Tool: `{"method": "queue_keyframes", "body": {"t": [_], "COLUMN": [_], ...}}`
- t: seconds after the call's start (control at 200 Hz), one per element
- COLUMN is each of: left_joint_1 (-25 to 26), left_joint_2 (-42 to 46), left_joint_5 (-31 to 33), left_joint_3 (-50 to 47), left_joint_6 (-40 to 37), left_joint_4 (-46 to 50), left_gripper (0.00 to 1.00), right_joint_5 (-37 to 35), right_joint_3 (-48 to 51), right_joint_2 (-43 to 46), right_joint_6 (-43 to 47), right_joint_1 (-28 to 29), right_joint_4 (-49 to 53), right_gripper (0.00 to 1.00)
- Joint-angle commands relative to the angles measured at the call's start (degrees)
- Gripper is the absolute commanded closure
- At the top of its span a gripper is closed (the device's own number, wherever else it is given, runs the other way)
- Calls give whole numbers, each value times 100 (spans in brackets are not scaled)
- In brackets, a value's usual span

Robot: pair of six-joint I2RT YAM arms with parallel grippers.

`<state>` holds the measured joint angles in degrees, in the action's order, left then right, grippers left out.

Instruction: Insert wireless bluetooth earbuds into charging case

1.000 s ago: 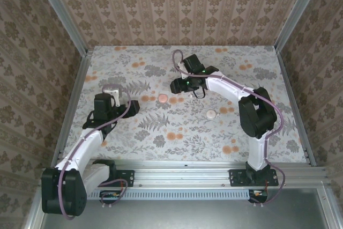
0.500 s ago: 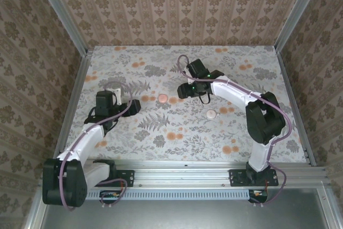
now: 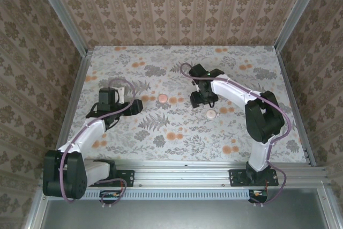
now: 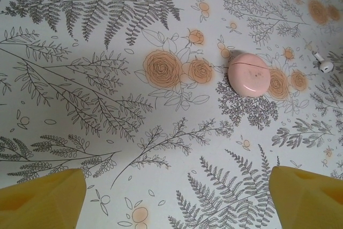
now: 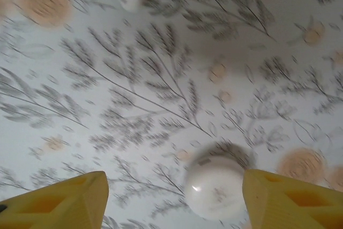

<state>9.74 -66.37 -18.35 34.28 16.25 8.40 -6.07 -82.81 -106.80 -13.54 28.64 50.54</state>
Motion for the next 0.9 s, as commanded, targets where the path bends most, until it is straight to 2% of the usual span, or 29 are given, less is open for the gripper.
{"method": "queue_keyframes", "body": {"t": [0.0,0.395,0.895], "left_joint_1": [32,33,221], "left_joint_2": [78,383,608], "left_joint_5": [-125,-24,208], "left_joint_3": [184,15,-29], "left_joint_6": [-140,-145,-199], "left_joint_4": [170,115,240], "left_gripper": [11,11,10], "right_joint_5": [-331,-38,463], "right_joint_3": [-82,206,191], "right_joint_2": [-62,-338,-889], "right_joint_6": [6,-18,236], "right_joint_1": [-156,-379,-465], "right_joint_4": [930,829,523], "right_gripper": [30,25,28]}}
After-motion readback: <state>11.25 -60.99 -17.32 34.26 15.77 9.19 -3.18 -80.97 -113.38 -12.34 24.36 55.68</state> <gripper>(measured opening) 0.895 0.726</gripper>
